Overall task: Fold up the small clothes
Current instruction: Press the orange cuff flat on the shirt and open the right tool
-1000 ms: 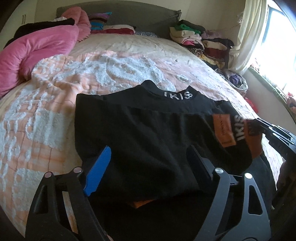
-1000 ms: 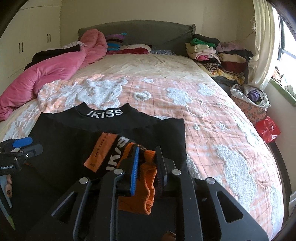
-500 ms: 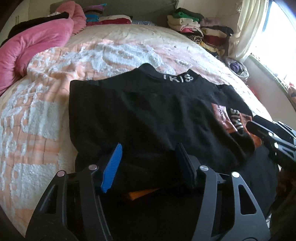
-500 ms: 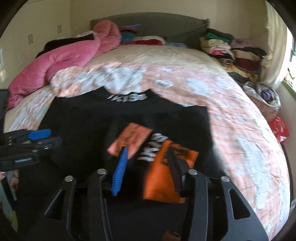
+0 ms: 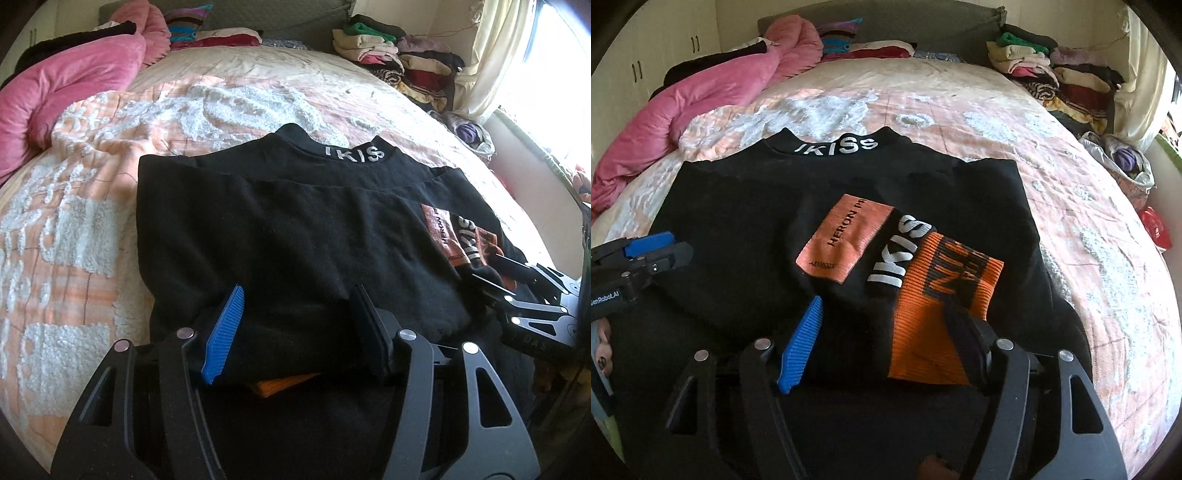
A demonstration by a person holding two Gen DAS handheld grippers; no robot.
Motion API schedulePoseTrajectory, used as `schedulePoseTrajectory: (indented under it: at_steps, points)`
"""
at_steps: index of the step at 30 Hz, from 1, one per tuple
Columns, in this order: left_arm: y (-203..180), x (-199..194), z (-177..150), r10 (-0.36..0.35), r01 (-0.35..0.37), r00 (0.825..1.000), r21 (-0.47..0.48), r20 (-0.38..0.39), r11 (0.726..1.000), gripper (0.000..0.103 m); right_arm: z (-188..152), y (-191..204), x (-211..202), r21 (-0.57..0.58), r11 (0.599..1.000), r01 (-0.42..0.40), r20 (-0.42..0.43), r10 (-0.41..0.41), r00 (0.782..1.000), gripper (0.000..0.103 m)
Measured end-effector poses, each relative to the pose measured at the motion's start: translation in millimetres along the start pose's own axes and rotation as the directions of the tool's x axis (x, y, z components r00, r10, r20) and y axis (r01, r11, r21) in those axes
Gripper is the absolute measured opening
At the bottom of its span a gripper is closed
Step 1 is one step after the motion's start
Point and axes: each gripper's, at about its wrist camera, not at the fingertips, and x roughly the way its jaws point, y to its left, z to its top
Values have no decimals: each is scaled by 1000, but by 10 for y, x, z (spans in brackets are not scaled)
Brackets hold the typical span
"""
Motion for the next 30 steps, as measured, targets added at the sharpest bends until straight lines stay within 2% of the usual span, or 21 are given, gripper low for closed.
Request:
schedulePoseTrajectory:
  at_steps: [9, 12, 18, 23, 30]
  points:
    - [-1, -4, 2, 1, -1, 1000, 5, 0, 1000, 52, -24, -39, -149, 41, 999, -17, 57, 14, 998, 68]
    - [0, -12, 4, -3, 3, 1000, 3, -1, 1000, 52, -31, -67, -171, 58, 998, -23, 56, 20, 998, 78]
    - [1, -22, 4, -5, 5, 1000, 2, 0, 1000, 54, -33, -68, -231, 73, 997, -19, 76, 13, 997, 90]
    - [-55, -89, 1, -7, 7, 1000, 22, 12, 1000, 71, -36, -73, -305, 68, 998, 4, 97, -11, 995, 95]
    - [-137, -131, -5, 24, -26, 999, 53, 29, 998, 86, -35, -124, -402, 85, 996, 7, 121, -18, 992, 97]
